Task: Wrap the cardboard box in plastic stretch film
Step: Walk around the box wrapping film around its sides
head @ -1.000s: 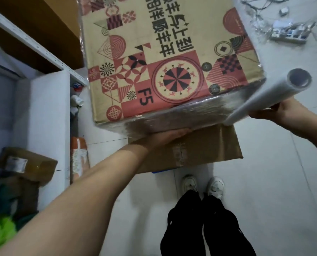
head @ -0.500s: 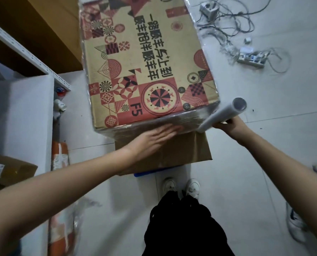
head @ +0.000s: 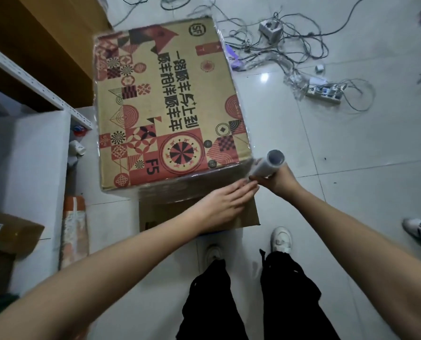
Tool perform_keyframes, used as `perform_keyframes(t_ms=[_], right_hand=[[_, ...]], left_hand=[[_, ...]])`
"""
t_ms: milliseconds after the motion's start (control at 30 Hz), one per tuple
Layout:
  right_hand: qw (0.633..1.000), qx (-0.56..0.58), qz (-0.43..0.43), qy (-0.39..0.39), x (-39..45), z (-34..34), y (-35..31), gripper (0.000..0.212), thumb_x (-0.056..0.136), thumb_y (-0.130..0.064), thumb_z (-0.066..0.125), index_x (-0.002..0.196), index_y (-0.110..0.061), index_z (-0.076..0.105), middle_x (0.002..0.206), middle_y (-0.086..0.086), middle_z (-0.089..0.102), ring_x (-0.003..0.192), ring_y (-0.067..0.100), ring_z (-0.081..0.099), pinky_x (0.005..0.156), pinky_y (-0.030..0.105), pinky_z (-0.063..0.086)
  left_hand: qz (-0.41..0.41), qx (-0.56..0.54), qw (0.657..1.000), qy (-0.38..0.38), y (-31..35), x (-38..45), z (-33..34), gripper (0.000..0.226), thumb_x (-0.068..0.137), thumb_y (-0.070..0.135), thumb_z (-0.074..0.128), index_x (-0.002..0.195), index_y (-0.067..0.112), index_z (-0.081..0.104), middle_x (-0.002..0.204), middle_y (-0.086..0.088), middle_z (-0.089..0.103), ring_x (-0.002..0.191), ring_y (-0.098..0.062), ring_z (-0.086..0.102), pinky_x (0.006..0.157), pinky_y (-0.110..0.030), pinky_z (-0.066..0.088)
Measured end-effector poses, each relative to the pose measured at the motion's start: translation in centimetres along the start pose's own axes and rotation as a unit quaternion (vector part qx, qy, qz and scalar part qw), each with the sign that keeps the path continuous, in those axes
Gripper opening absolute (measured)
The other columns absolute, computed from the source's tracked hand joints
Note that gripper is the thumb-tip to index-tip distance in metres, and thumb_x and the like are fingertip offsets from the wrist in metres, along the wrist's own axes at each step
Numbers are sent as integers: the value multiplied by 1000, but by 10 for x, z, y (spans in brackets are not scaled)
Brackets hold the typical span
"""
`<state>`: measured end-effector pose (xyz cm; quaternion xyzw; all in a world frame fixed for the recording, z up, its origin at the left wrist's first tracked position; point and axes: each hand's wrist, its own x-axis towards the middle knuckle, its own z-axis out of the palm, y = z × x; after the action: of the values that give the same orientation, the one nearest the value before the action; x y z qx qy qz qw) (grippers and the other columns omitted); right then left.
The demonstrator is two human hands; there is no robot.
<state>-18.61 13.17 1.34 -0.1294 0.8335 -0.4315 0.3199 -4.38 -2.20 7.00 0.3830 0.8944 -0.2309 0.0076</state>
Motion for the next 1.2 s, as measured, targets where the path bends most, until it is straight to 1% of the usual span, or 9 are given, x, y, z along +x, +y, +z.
perform_keyframes(t_ms=[67,200,367,500,600,733,933,1067,1200], right_hand=[[998,-15,-33,-42,9,-8,2,54,66,-6,82,111,0,51,102,9,62,96,25,60,86,37,51],[986,-46,-117,-114,28,-28,-1,47,66,-7,82,100,-23,54,91,-19,59,85,7,56,71,3,40],[968,-51,-137,-202,51,-36,1,47,74,-9,75,117,-14,56,106,-1,60,99,18,57,85,29,48],[956,-48,-149,-247,55,-35,2,62,76,-7,70,132,-13,43,116,0,54,111,21,53,92,31,44],[954,-59,-163,-243,55,-33,2,73,67,-22,80,130,-21,44,115,-1,58,106,19,55,89,33,46],[964,-86,-170,-186,61,-31,2,67,62,-26,85,121,-23,53,106,-6,61,95,14,55,80,30,44],[941,-75,-185,-275,80,-43,-8,52,63,-10,82,106,-24,56,104,-6,59,95,13,56,73,8,42],[914,-112,-199,-336,90,-52,-14,38,73,-2,74,108,-6,58,105,4,59,97,20,56,84,29,47],[906,-141,-193,-350,96,-57,-17,34,76,4,68,108,-1,57,105,10,57,99,22,53,85,35,44]], left_hand=[[-11,-3,999,-38,-4,23,-1,35,92,29,46,123,20,61,144,-7,42,136,-26,34,113,-42,15],[-21,16,992,-126,-7,47,-4,33,86,32,54,115,21,67,138,-6,50,130,-25,41,113,-42,16],[-81,17,978,-190,-13,68,-15,41,83,37,54,116,18,66,132,-8,55,126,-27,46,112,-42,22],[-88,44,951,-292,-2,70,-11,45,95,24,41,135,4,45,151,-17,24,140,-36,13,106,-48,-9],[-94,28,935,-341,-3,76,-15,45,97,19,35,138,-1,38,153,-20,15,141,-38,4,102,-48,-19],[-119,20,928,-353,-2,83,-22,48,98,19,33,139,-5,33,153,-22,15,140,-39,7,101,-48,-18],[-109,57,921,-370,4,73,-20,55,97,23,36,142,-6,22,153,-23,9,140,-39,5,102,-52,-15],[-107,43,927,-358,6,75,-20,54,98,19,32,141,-9,21,152,-25,12,140,-40,5,103,-50,-15],[-155,26,934,-320,9,83,-18,49,96,19,33,139,-6,33,149,-25,22,139,-38,14,104,-49,-10]])
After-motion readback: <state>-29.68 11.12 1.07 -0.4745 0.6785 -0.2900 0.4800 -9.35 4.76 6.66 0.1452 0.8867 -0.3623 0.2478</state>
